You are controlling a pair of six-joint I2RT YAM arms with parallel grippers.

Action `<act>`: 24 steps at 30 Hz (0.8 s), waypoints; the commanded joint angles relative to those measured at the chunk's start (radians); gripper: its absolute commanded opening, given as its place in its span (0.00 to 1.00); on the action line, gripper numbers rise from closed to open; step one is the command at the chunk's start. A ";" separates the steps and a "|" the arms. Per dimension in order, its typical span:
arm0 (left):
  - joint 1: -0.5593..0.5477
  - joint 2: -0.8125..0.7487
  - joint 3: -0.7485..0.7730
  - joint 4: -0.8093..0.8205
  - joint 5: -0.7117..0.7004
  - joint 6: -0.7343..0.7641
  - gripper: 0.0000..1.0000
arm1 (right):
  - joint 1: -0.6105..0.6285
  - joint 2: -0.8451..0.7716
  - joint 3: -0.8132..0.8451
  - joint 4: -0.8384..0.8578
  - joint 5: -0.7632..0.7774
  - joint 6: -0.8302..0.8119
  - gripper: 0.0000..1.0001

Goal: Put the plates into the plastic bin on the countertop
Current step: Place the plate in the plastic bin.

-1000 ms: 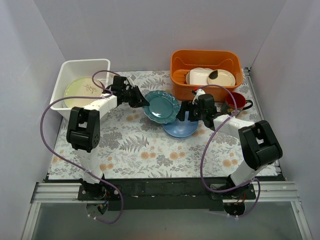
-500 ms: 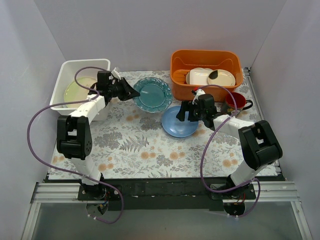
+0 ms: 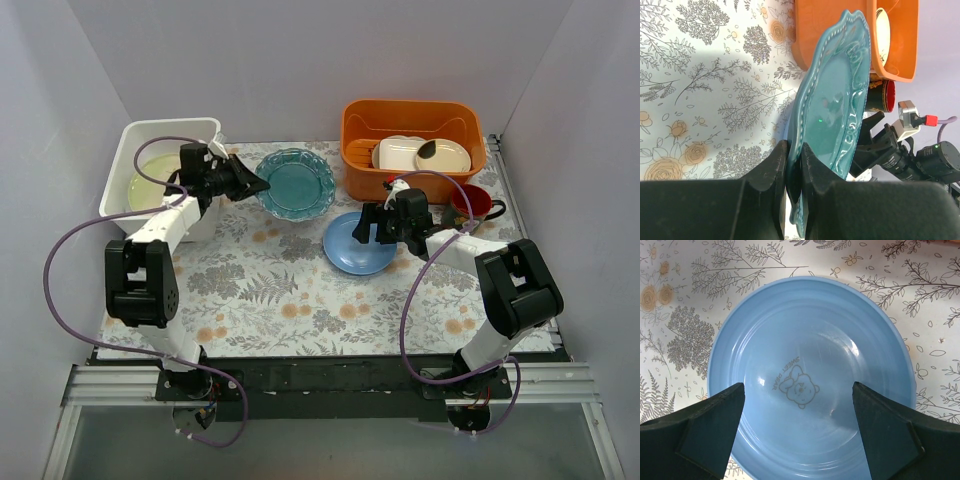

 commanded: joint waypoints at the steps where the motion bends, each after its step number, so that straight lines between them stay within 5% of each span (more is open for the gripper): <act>1: 0.015 -0.135 0.022 0.104 0.058 -0.038 0.00 | 0.002 0.015 0.001 0.033 -0.012 0.000 0.96; 24: 0.065 -0.221 -0.022 0.152 -0.006 -0.043 0.00 | 0.002 0.033 0.008 0.040 -0.029 0.002 0.96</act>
